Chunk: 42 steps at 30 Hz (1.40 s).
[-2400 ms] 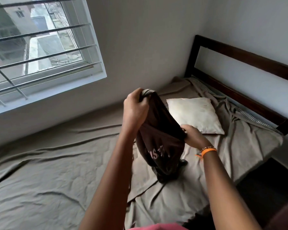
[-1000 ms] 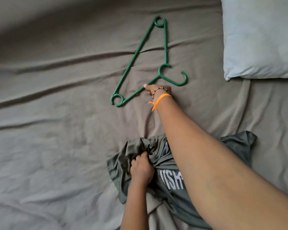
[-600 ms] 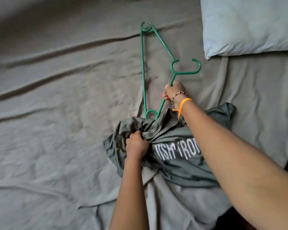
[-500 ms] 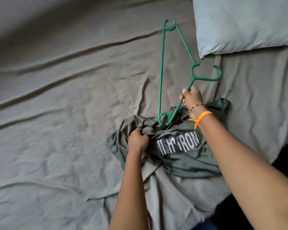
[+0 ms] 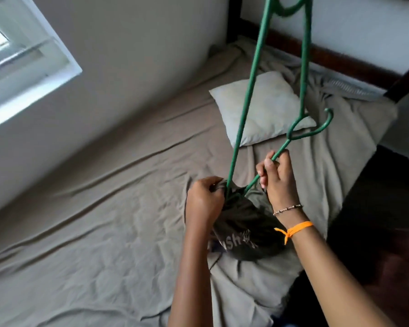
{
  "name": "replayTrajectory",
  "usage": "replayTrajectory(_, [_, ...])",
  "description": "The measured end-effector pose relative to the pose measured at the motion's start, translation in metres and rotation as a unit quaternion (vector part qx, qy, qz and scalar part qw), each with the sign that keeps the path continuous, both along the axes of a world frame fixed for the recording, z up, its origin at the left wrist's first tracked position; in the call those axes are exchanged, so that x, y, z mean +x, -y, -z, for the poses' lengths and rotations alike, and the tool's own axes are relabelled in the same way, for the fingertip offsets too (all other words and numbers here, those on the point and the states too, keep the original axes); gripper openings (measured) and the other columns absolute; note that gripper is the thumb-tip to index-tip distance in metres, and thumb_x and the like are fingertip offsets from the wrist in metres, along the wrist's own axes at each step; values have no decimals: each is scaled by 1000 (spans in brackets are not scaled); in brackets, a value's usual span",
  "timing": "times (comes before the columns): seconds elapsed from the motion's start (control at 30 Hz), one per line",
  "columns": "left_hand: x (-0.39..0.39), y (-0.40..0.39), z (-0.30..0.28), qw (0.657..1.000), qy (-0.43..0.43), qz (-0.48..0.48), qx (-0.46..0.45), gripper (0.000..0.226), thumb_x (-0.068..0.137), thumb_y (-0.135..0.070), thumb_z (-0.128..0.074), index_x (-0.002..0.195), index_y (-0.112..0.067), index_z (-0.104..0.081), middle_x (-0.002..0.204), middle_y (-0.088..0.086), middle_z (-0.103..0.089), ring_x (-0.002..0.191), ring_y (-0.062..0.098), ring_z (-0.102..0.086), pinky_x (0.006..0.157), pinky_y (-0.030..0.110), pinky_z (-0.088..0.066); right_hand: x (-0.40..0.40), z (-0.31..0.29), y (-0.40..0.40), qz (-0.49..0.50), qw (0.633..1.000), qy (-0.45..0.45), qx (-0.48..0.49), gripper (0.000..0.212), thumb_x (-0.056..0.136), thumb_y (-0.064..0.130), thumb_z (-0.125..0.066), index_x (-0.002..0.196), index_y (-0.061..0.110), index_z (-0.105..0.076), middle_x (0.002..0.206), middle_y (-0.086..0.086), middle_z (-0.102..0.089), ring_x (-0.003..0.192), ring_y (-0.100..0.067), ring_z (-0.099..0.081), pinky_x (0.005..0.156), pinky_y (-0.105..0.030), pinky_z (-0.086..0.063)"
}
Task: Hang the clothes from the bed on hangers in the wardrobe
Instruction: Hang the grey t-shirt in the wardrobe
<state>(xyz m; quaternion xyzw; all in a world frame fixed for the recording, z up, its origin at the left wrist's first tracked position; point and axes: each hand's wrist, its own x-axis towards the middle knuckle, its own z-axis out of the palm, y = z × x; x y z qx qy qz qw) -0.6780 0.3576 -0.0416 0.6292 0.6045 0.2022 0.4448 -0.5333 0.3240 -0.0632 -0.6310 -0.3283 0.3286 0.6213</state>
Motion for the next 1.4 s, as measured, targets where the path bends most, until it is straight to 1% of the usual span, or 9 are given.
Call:
replayTrajectory(0.27, [29,41,-119,994,63,56,70,16,81,-8,-58,70,-13,-68,64,5,-65,57,3,-53,59,23,-47,22,-45,71,132,981,139,-27,6,87,25,-35,85,24,-40,66,-1,-55,52,-8,-53,56,-28,-45])
replayTrajectory(0.37, [38,53,-134,995,87,43,31,16,82,-7,-56,75,-8,-70,71,16,-66,66,18,-56,61,32,-51,44,-46,104,168,956,231,-72,23,82,20,-36,95,8,-50,80,-12,-66,72,-26,-60,65,-32,-41])
replayTrajectory(0.47, [46,78,-147,979,186,23,-77,23,86,-1,-54,73,-13,-69,60,4,-63,54,13,-57,49,18,-45,68,-53,138,215,931,268,-127,31,80,21,-41,104,4,-52,95,-17,-67,89,-35,-63,72,-39,-45])
replayTrajectory(0.67, [80,128,-165,962,238,63,-116,25,89,2,-51,73,-11,-64,67,12,-61,64,22,-58,61,28,-48,83,-86,181,209,953,219,-32,15,84,19,-53,96,11,-48,80,-1,-60,69,-15,-58,69,-26,-48])
replayTrajectory(0.83, [83,160,-179,952,274,110,-84,27,87,7,-53,76,-15,-66,62,-1,-65,55,10,-60,61,25,-47,98,-98,238,297,888,347,-47,34,87,22,-41,112,4,-56,91,-17,-67,84,-35,-62,71,-38,-45])
replayTrajectory(1.03, [71,201,-213,863,423,113,-252,14,81,-22,-61,82,-10,-67,64,2,-66,57,13,-63,57,19,-52,128,-101,315,375,817,403,-169,8,90,0,-49,95,0,-56,84,-33,-60,80,-46,-58,62,-46,-41])
replayTrajectory(1.13, [72,222,-212,876,394,157,-229,26,66,-34,-65,77,-10,-69,64,2,-67,60,12,-65,60,19,-53,119,-107,343,399,800,415,-169,10,88,-5,-52,94,-3,-59,81,-31,-61,74,-46,-58,58,-45,-41])
replayTrajectory(1.27, [75,249,-205,892,368,197,-176,13,67,-22,-68,66,-10,-72,65,5,-69,58,12,-65,61,21,-53,119,-107,377,415,814,370,-166,12,91,2,-48,98,1,-58,88,-29,-62,82,-46,-57,60,-42,-39])
replayTrajectory(1.4, [72,266,-196,917,340,169,-123,9,81,0,-65,77,-6,-70,67,1,-68,57,6,-63,54,14,-50,124,-114,422,347,880,312,-88,18,82,17,-48,92,11,-61,82,-12,-67,79,-34,-62,69,-38,-48])
